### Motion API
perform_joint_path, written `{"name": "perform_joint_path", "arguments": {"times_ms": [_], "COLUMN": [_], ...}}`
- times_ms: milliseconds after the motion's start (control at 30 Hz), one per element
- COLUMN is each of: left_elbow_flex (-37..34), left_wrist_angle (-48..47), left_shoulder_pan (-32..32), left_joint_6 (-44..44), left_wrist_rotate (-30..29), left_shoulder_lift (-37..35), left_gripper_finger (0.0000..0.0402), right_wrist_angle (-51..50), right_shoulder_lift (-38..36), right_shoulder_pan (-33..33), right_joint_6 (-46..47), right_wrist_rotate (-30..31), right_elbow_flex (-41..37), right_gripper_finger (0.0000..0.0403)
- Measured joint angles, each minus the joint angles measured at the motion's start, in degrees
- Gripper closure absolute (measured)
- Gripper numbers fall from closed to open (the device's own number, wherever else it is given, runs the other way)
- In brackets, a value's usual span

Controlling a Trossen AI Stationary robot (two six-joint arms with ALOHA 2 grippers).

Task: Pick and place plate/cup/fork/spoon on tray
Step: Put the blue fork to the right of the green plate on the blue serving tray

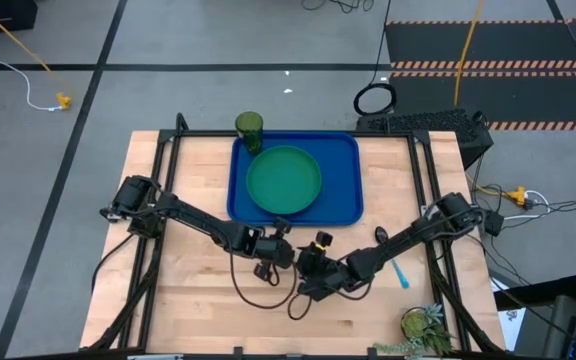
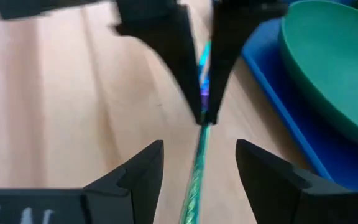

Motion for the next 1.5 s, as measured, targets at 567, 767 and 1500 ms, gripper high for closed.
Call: {"name": "perform_joint_path", "arguments": {"times_ms": [567,767,1500], "left_elbow_flex": [0.07,0.07,0.07], "left_wrist_angle": [0.37,0.28,0.51], "left_shoulder_pan": [-0.70,-0.61,-0.74], "left_joint_6": [0.26,-0.04,-1.06], "left_wrist_rotate": [-0.37,-0.59,0.14], "left_shoulder_lift": [0.00,0.00,0.02], "left_gripper_finger": [0.0391,0.0392,0.0390], "right_wrist_angle": [-0.03,-0.03,-0.53], "right_shoulder_lift": [0.31,0.31,0.31], "right_shoulder_pan": [-2.24,-2.58,-2.91], "right_joint_6": [1.59,1.59,4.58], "right_wrist_rotate": [-4.29,-5.89,-6.15], "right_elbow_flex": [0.00,0.00,0.00], "right_gripper_finger": [0.0294,0.0344,0.0346]}}
